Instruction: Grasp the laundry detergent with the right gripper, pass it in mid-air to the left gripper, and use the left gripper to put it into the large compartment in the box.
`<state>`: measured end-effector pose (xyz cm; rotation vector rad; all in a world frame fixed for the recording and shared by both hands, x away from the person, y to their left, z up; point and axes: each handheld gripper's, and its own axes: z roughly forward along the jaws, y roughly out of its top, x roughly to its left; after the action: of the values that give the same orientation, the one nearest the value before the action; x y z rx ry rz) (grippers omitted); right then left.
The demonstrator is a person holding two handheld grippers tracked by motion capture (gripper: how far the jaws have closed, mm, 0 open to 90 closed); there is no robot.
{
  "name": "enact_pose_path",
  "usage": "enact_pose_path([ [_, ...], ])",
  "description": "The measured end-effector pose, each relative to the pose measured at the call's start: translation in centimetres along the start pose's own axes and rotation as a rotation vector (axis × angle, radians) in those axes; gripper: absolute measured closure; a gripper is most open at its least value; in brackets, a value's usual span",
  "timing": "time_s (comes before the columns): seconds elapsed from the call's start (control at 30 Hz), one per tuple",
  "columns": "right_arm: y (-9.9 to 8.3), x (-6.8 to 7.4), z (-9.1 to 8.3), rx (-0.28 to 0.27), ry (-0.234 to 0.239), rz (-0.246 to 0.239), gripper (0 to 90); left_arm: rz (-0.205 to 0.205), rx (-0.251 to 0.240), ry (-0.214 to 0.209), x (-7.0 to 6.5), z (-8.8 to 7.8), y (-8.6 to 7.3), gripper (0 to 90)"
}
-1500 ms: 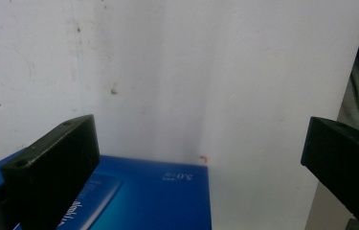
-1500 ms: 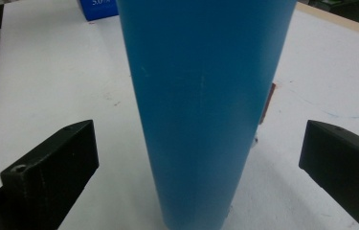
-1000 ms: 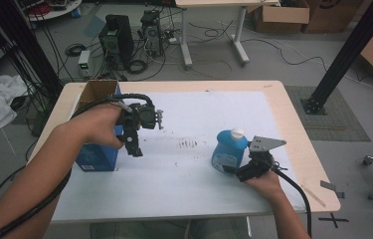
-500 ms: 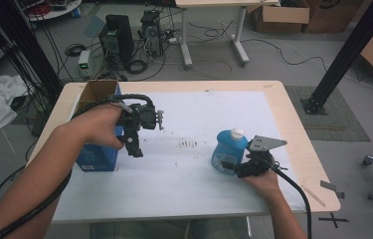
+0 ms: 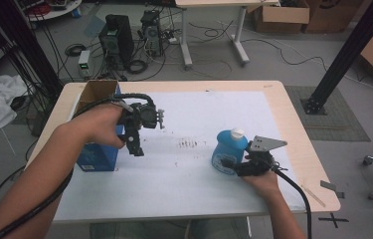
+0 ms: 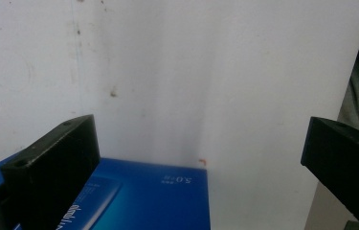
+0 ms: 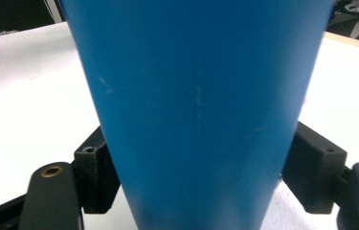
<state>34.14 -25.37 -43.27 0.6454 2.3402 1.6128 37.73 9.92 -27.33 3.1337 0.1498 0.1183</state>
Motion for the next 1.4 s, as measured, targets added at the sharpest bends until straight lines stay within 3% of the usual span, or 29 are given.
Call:
enact_pose_path([
  [0.63, -0.17, 0.01, -0.11, -0.030, 0.013, -0.004, 33.5, 0.004, 0.006, -0.007, 0.05, 0.16, 0.11, 0.0],
  [1.4, -0.27, 0.24, -0.02, -0.031, -0.012, -0.031, 45.1, 0.008, 0.006, -0.015, -0.03, 0.40, 0.42, 0.1],
])
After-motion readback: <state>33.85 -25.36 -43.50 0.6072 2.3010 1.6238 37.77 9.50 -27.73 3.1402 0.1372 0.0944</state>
